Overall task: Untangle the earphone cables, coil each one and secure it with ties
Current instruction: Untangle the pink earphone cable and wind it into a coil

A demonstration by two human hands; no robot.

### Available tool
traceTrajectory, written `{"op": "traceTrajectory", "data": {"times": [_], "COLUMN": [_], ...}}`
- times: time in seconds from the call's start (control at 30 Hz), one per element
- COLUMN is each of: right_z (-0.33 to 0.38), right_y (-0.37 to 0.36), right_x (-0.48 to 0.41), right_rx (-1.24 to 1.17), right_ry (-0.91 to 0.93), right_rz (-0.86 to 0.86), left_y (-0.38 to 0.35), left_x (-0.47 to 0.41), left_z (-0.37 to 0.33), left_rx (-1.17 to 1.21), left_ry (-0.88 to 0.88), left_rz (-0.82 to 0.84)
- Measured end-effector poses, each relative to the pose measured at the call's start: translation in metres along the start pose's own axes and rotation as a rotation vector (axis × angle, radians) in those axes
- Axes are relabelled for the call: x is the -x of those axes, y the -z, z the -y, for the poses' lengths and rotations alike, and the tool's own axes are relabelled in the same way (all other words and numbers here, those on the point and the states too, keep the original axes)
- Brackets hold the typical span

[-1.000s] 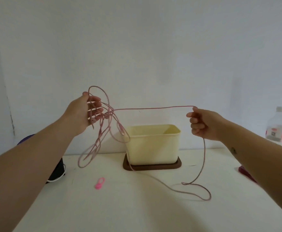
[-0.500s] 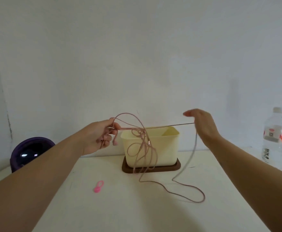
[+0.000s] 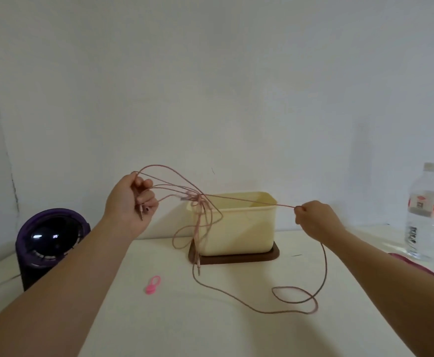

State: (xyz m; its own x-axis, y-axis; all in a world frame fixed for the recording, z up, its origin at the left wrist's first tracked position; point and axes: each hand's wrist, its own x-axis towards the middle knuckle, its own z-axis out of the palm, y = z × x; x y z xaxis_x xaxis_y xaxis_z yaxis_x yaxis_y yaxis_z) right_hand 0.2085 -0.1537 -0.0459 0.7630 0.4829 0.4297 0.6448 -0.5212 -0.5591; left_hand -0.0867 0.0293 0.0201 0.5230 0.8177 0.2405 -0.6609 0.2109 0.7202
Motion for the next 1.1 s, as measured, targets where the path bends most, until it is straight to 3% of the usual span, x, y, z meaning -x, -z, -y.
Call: {"op": "traceTrajectory", "data": {"times": [0.17,0.33,0.53,0.63,0.7,0.77,0.83,0.97,1.1], "right_z": [-0.029,-0.034,-0.039,-0.043,-0.045,-0.043,-0.035,-0.01,0.027], "right_y": [0.0,-0.009,-0.017,-0.018,-0.018,-0.015,-0.007,0.014,0.033], "right_x": [0.001,0.008,0.009,0.01,0.009,0.011,0.016,0.025,0.027], "right_rx": [0.127,0.261,0.339,0.364,0.372,0.397,0.379,0.126,0.032], "right_ry": [-0.189,-0.199,-0.255,-0.255,-0.237,-0.215,-0.2,-0.3,-0.146], "right_rz": [0.128,0.187,0.273,0.293,0.315,0.354,0.408,0.685,0.756], "left_y": [0.014,0.002,-0.015,-0.019,-0.026,-0.033,-0.04,-0.05,-0.06], "left_x": [0.005,0.007,0.008,0.015,0.017,0.017,0.019,0.022,0.028], "left_z": [-0.008,0.003,0.016,0.021,0.018,0.014,0.011,0.012,0.016], "left_rx": [0.117,-0.158,-0.707,-0.704,-0.442,-0.148,-0.001,-0.057,-0.188], "left_ry": [0.044,-0.015,-0.361,-0.556,-0.483,-0.29,-0.134,-0.025,-0.019], "left_rz": [-0.002,-0.038,-0.113,-0.142,-0.183,-0.21,-0.229,-0.17,-0.088]}}
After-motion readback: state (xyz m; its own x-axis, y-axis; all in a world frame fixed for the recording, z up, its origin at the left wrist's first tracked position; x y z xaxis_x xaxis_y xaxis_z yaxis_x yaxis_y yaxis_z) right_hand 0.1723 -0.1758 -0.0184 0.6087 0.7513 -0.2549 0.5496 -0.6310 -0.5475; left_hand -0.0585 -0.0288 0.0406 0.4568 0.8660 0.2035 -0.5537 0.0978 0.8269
